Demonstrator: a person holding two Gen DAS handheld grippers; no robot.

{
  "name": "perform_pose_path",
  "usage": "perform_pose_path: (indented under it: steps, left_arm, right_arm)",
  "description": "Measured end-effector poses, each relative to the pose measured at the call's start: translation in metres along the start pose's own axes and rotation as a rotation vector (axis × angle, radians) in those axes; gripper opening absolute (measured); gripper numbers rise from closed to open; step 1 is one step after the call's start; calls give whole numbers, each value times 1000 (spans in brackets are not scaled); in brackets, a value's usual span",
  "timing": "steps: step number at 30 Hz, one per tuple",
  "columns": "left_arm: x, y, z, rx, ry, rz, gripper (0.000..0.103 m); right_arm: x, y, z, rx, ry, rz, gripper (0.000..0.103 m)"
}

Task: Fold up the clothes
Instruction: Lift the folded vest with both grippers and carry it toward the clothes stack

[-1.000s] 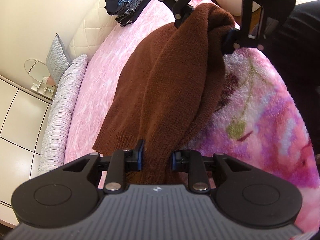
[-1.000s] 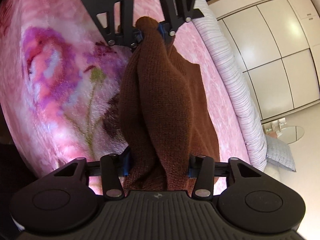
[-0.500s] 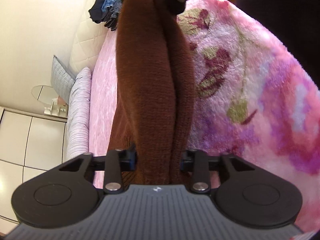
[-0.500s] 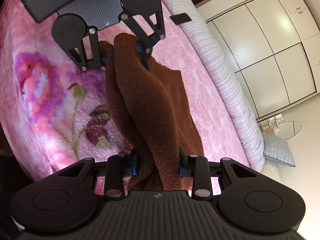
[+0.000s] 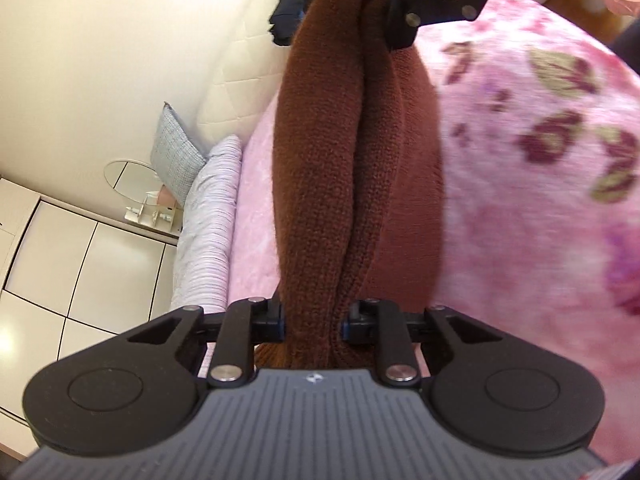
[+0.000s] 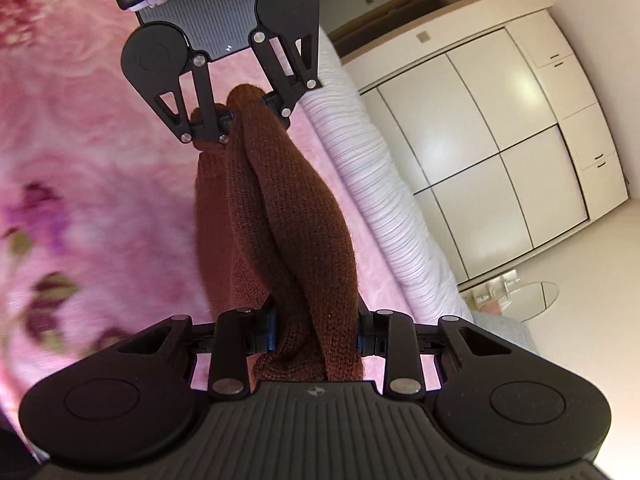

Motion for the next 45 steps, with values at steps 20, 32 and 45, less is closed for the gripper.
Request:
perform_pose_path:
  steps: [20,32,45]
  left_arm:
    - [49,146,-192,17,83,313,19]
    - [-27,201,-311,-92,-187,343,19]
    - [-140,224,-446,-185,-396,368,19]
  right_arm:
    - [109,-204,47,-186,126,-281,29]
    - [139,-312,139,-285,337,-102,29]
    - [148,-404,275,-400,540,35,30]
Point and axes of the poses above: each gripper's, at about its wrist camera, not at the fingertips, and x roughly against the way its jaws point, y to its left, z to its underside, the point moved 10 cm from there along -x, roughly the way its jaws point, and after that the axes turned 2 degrees about x, right-handed, at the moved point
